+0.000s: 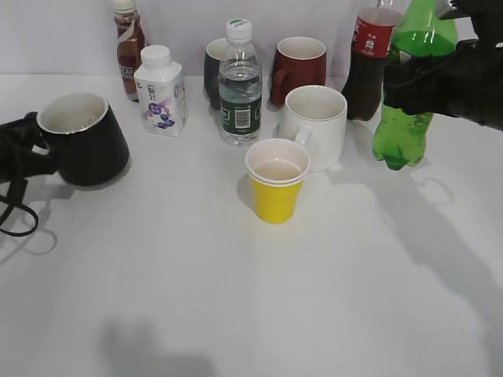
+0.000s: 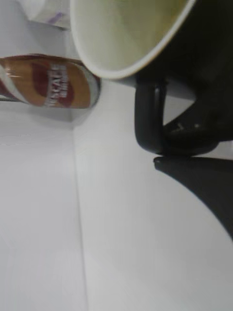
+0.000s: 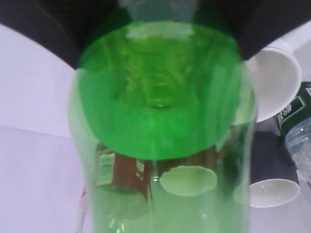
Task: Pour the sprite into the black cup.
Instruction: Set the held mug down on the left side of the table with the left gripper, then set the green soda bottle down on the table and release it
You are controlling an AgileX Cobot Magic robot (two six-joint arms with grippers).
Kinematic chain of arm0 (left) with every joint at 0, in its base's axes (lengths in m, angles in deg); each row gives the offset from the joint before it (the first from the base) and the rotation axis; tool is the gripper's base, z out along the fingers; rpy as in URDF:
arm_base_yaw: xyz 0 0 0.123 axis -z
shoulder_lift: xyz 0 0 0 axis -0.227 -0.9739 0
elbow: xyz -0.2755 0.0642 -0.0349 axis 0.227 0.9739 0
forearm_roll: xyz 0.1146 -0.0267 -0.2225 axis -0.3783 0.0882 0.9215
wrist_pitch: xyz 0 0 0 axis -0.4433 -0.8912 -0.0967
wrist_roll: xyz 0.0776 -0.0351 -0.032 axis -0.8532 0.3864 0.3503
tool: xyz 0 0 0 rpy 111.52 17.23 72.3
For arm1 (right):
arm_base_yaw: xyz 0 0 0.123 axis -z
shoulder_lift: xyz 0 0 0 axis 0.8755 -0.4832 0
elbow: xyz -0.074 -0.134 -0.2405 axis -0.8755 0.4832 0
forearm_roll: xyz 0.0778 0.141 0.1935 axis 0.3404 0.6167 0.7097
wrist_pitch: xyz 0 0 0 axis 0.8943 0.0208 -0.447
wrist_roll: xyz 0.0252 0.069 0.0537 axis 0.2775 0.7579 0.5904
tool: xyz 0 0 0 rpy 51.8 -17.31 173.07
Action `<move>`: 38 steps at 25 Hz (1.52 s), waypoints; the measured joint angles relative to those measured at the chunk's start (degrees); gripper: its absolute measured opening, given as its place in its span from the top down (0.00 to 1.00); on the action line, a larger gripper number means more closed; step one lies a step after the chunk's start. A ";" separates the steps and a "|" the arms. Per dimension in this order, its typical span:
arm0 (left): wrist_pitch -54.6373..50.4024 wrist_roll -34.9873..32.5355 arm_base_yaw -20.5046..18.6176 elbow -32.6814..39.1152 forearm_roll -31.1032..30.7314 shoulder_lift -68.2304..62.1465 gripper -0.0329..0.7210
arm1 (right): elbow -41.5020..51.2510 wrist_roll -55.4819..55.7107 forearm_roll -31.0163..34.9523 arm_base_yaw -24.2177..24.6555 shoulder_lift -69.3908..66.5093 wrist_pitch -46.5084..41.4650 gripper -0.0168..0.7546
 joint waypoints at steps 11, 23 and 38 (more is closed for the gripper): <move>0.49 0.27 0.00 0.73 0.00 -1.98 0.84 | 0.00 0.30 -0.06 0.00 0.00 0.06 0.45; 4.30 1.07 0.00 4.74 -1.46 -1.82 0.62 | 0.00 0.42 -0.18 0.00 0.00 0.12 0.45; 5.36 1.40 0.00 11.18 -1.85 8.20 0.61 | 12.15 1.46 2.97 0.05 -0.24 18.23 0.45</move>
